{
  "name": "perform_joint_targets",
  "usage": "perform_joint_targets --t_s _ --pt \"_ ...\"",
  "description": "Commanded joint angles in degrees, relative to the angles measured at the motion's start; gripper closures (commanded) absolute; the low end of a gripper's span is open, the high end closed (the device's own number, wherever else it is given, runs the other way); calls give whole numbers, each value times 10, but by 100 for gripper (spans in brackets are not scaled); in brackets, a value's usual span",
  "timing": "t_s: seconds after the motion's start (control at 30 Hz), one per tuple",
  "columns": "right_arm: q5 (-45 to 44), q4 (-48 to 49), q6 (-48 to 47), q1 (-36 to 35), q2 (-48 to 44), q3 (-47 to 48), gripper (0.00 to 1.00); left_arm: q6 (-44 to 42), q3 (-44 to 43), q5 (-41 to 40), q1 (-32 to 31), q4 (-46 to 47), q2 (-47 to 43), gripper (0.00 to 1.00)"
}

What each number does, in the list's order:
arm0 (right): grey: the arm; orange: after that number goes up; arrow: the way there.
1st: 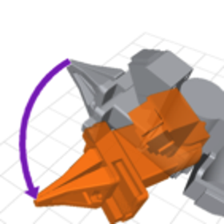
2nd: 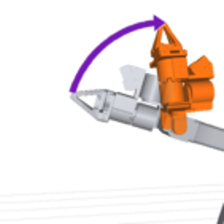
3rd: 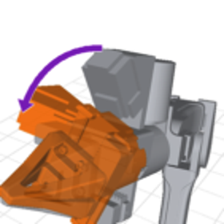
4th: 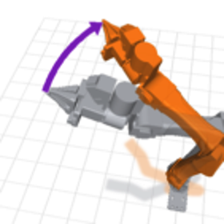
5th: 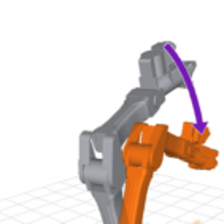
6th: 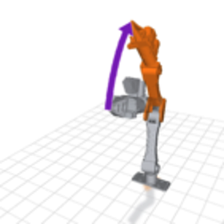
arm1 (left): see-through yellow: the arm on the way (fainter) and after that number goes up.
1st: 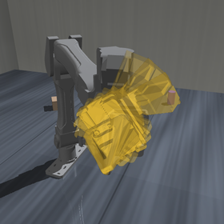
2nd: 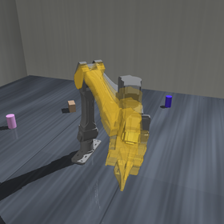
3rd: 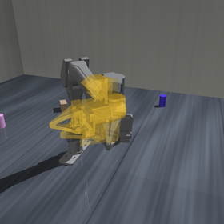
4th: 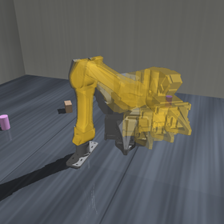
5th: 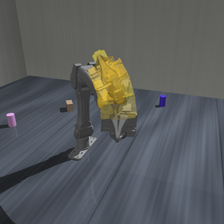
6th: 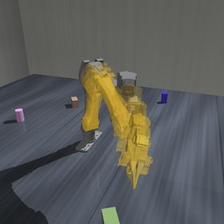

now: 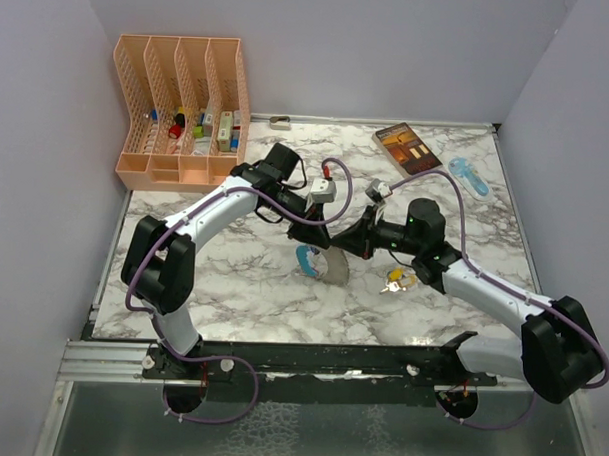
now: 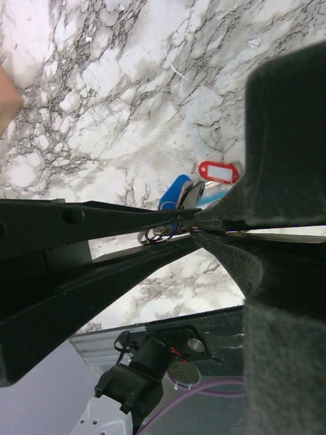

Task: Put the keys on the keyring

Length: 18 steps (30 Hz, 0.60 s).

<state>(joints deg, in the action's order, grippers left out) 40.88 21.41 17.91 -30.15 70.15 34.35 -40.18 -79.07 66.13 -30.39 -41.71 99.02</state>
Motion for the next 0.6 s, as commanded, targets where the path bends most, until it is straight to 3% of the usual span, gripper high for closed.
perform_joint_targets --t_s 0.0,0.13,0.27,0.33,0.4,0.57 --pt "14 20 -8 3 -23 21 99 -24 -13 23 0 -25 -4 89" --pt "16 18 -9 3 -26 21 99 -23 -15 25 0 -24 -4 100" --pt "21 15 -14 3 -33 20 97 -9 -18 25 0 -18 -2 100" --pt "20 16 -25 3 -47 16 84 -6 -19 26 0 -18 0 100" --pt "9 15 -38 3 -70 9 61 2 -20 26 1 -13 3 100" --pt "-92 -51 -78 3 -148 12 53 15 -24 20 4 -7 2 100"
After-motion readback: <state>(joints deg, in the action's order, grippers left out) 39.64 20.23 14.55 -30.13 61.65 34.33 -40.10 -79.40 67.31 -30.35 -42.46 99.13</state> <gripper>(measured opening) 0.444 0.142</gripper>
